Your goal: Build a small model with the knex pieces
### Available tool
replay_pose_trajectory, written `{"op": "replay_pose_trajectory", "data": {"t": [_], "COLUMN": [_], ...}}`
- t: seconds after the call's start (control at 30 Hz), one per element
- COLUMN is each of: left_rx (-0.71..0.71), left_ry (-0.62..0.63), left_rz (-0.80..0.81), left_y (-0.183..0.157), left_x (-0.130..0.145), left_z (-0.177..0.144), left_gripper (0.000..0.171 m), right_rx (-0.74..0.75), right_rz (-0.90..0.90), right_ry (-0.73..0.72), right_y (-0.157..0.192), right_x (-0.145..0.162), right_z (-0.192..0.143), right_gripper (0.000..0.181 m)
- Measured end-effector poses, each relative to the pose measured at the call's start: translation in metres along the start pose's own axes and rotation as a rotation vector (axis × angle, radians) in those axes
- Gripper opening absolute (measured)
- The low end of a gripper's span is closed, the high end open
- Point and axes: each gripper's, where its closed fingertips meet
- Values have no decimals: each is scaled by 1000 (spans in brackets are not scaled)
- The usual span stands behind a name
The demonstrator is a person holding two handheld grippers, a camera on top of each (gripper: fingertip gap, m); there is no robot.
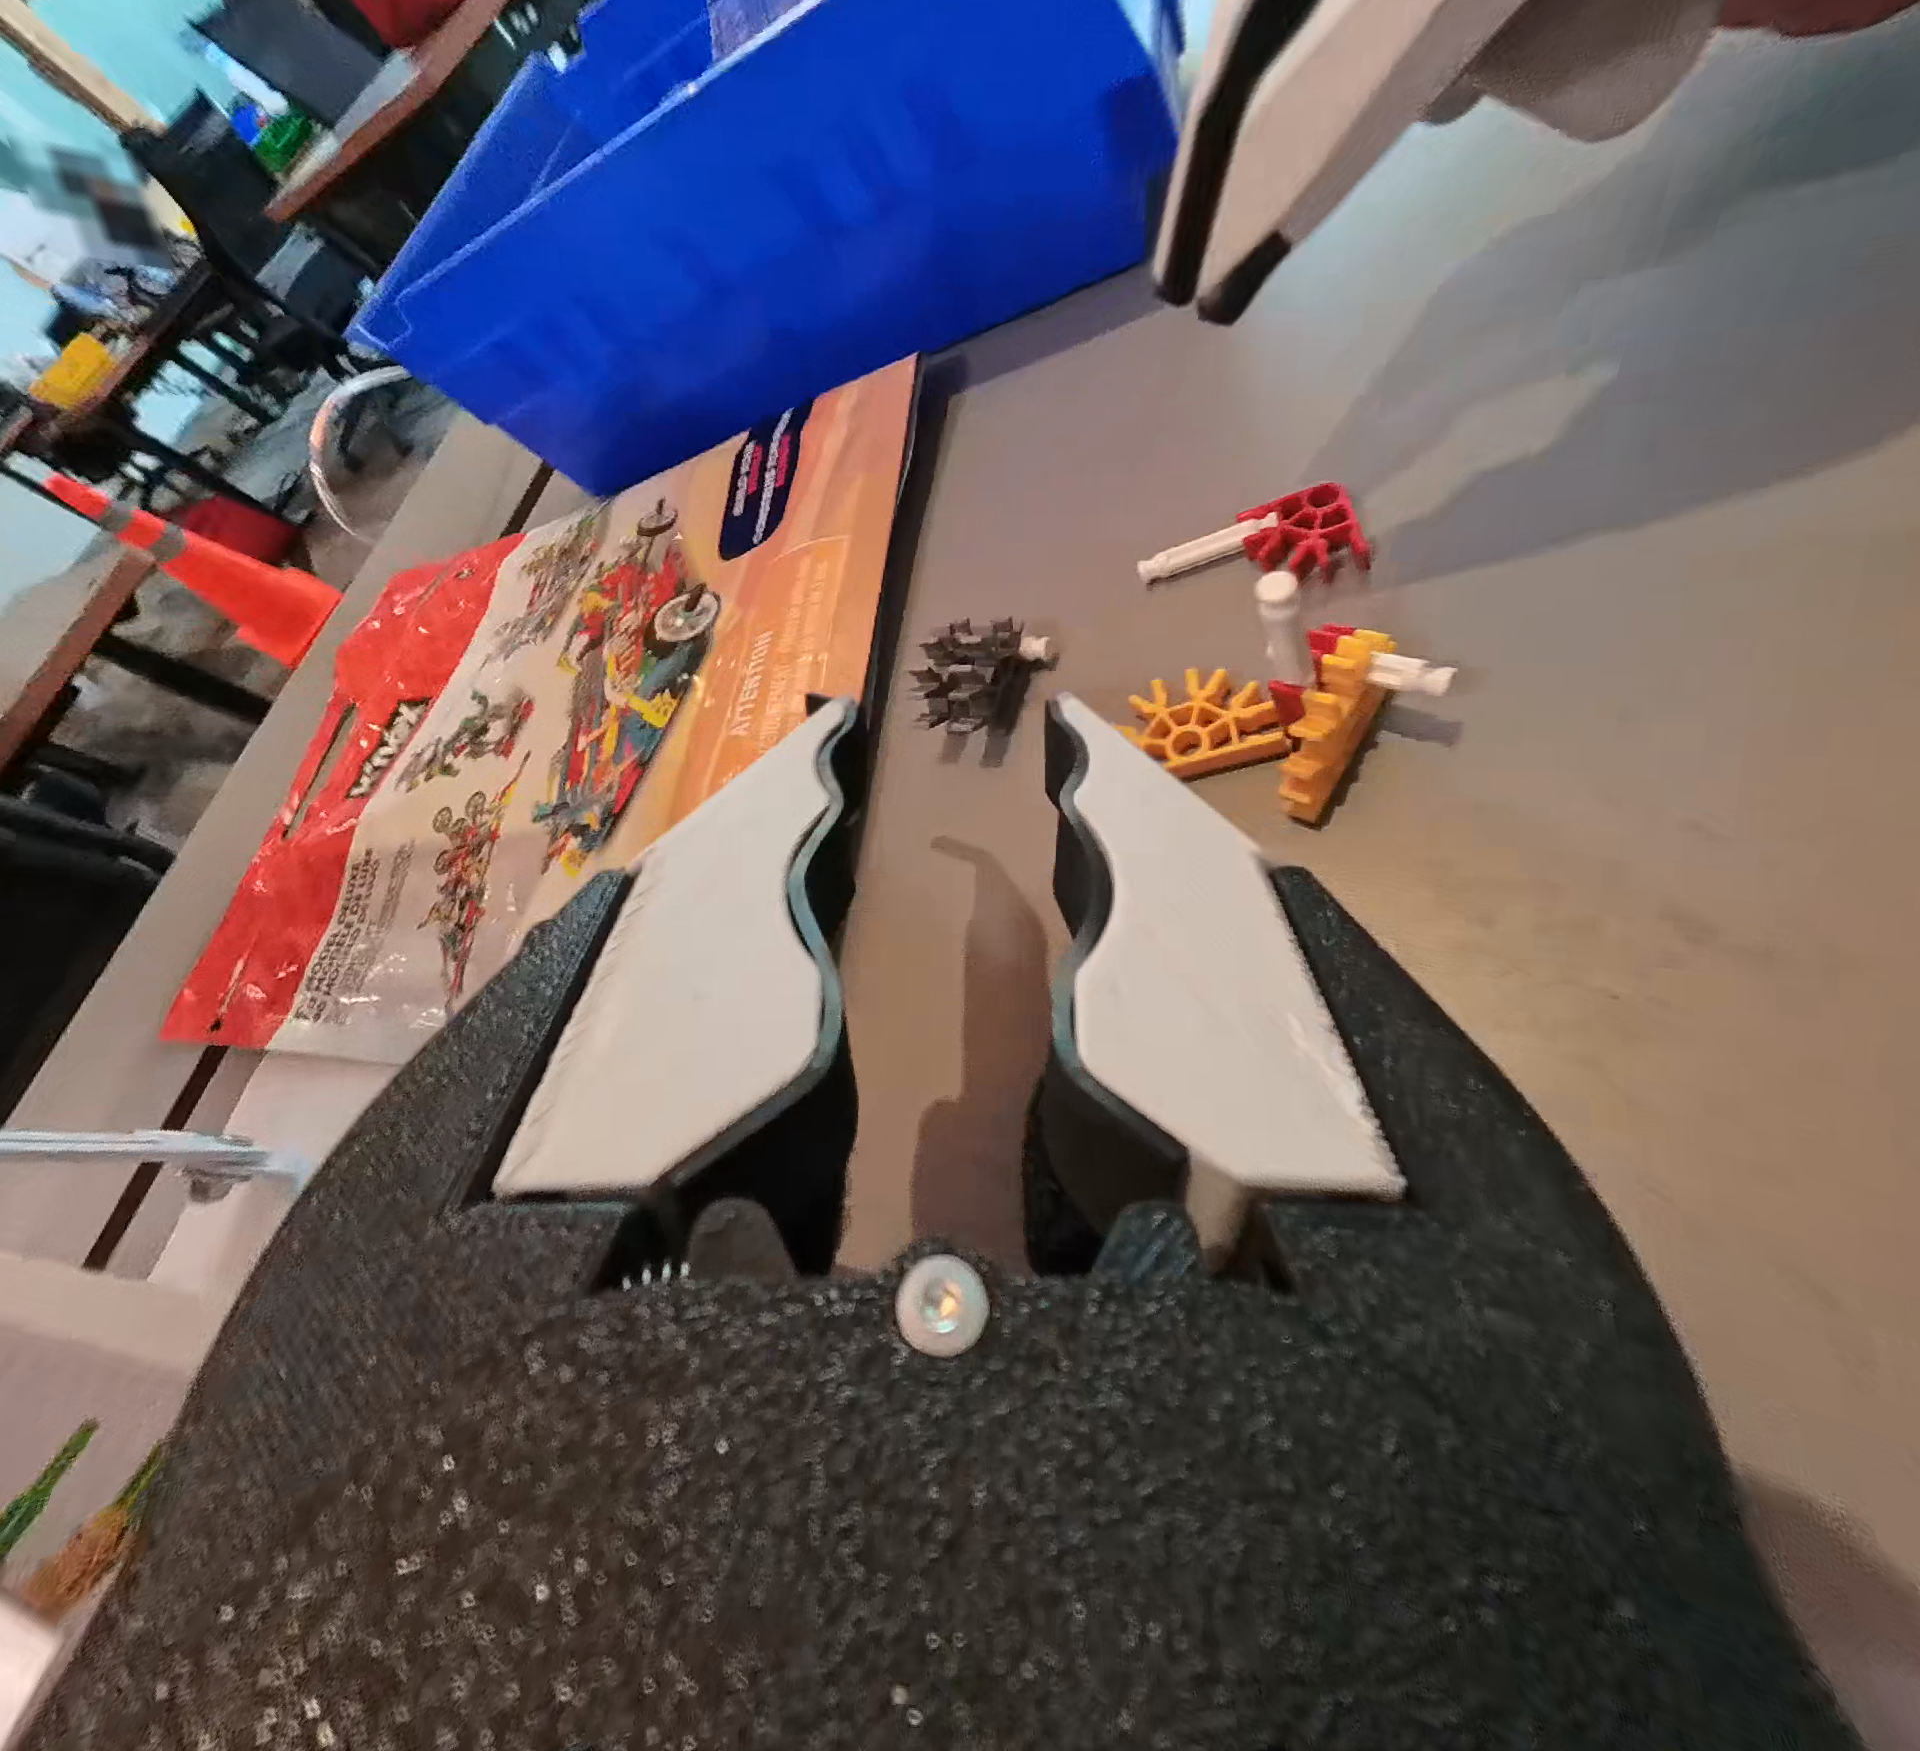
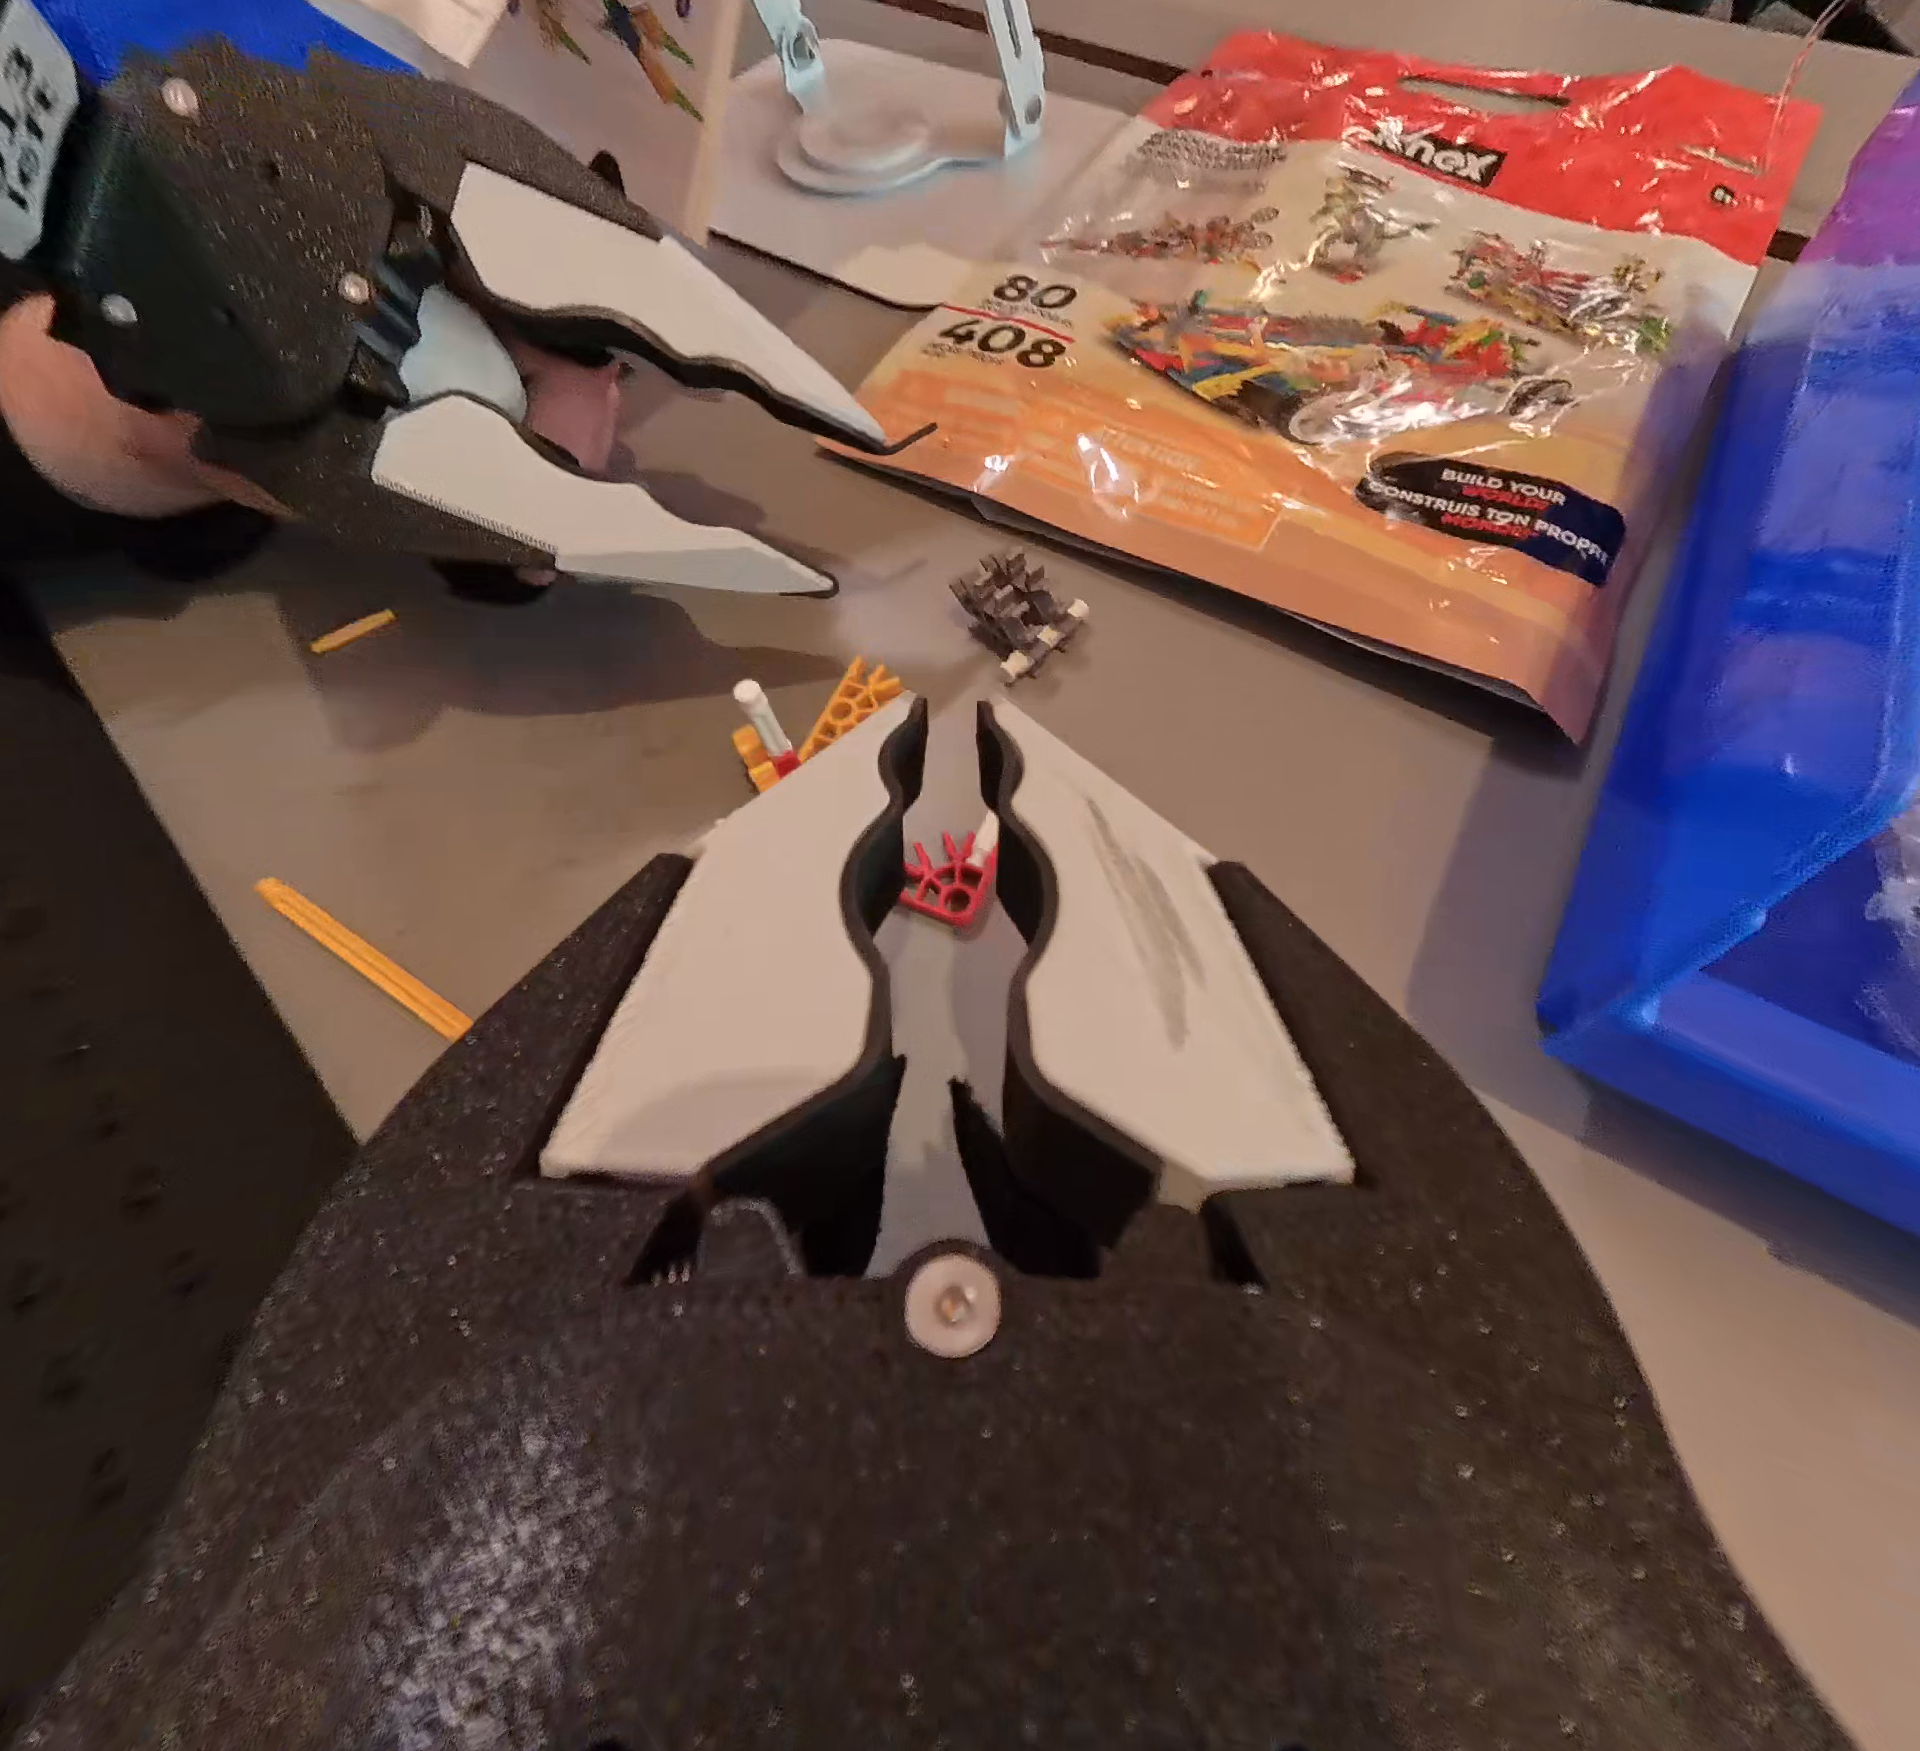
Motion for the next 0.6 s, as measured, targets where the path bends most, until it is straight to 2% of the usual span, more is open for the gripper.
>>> {"op": "replay_pose_trajectory", "data": {"t": [0.2, 0.4, 0.5, 0.6], "left_rx": [26, 29, 45, 37], "left_ry": [125, 181, 206, 201], "left_rz": [-35, -47, -20, -1], "left_y": [3, 6, 3, 2], "left_x": [14, 15, 18, 15], "left_z": [25, 43, 50, 52], "left_gripper": [36, 35, 24, 24], "right_rx": [14, 8, 5, -3], "right_rz": [1, 5, 15, 28], "right_ry": [27, 29, 27, 21], "right_y": [-1, 0, -2, -3], "right_x": [8, 11, 12, 11], "right_z": [8, 12, 12, 11], "right_gripper": [10, 10, 10, 10]}}
Point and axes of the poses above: each gripper's, where its closed fingertips meet, z out along the fingers, x out of its underside, y = z × x across the jaws, and after that the axes turned 1 degree about -z, right-handed
